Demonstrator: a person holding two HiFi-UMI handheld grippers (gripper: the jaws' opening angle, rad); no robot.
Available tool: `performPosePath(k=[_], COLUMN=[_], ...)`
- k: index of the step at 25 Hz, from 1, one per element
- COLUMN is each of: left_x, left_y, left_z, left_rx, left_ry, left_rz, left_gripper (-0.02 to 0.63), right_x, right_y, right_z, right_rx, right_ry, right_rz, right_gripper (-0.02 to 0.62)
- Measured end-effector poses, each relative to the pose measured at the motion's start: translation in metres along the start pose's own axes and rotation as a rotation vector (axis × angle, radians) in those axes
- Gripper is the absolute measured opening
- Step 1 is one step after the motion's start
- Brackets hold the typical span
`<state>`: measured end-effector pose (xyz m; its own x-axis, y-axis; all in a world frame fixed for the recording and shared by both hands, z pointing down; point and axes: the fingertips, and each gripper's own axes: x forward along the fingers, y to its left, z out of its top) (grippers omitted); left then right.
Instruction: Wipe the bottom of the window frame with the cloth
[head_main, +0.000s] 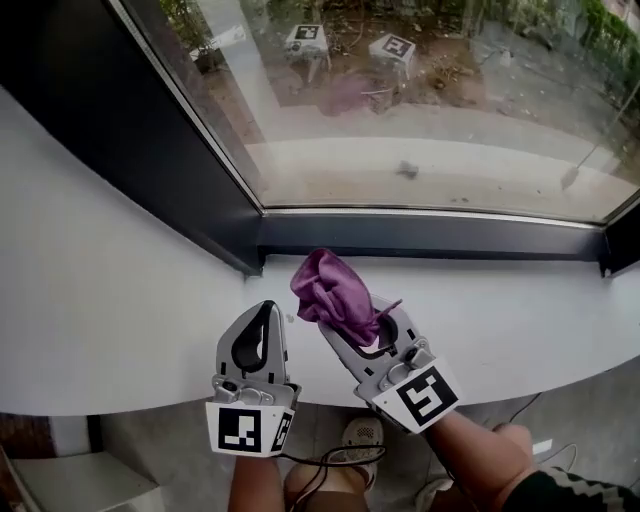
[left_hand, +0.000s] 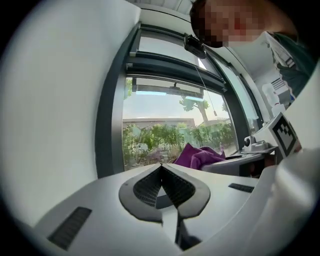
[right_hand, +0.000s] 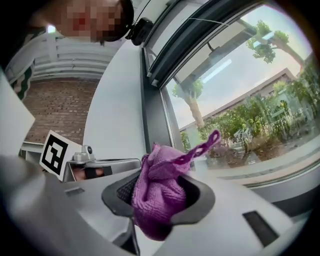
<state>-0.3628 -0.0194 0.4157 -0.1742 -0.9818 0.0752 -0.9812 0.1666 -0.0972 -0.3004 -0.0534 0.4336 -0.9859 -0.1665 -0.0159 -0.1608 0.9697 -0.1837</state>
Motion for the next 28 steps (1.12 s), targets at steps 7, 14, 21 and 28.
performPosePath(k=[7, 14, 21, 28], left_x=[0.005, 0.006, -0.001, 0.005], left_y=[0.026, 0.042, 0.064, 0.072], left_z=[-0.033, -0.044, -0.055, -0.071], left_rx=[-0.03, 0.041, -0.019, -0.002], left_ry=[-0.087, -0.13, -0.118, -0.065], left_rz=[0.066, 0.129, 0.167, 0.185], left_gripper=[0.003, 0.003, 0.003, 0.003], right_x=[0.058, 0.097, 0.123, 0.122], right_y=[0.006, -0.002, -0.001, -0.007], right_z=[-0.054, -0.072, -0.114, -0.116], right_rx=[-0.043, -0.1, -0.2, -0.169], right_ry=[0.089, 0.177, 0.356, 0.356], right_rz=[0.085, 0.095, 0.098, 0.112], right_gripper=[0.15, 0.15, 0.15, 0.15])
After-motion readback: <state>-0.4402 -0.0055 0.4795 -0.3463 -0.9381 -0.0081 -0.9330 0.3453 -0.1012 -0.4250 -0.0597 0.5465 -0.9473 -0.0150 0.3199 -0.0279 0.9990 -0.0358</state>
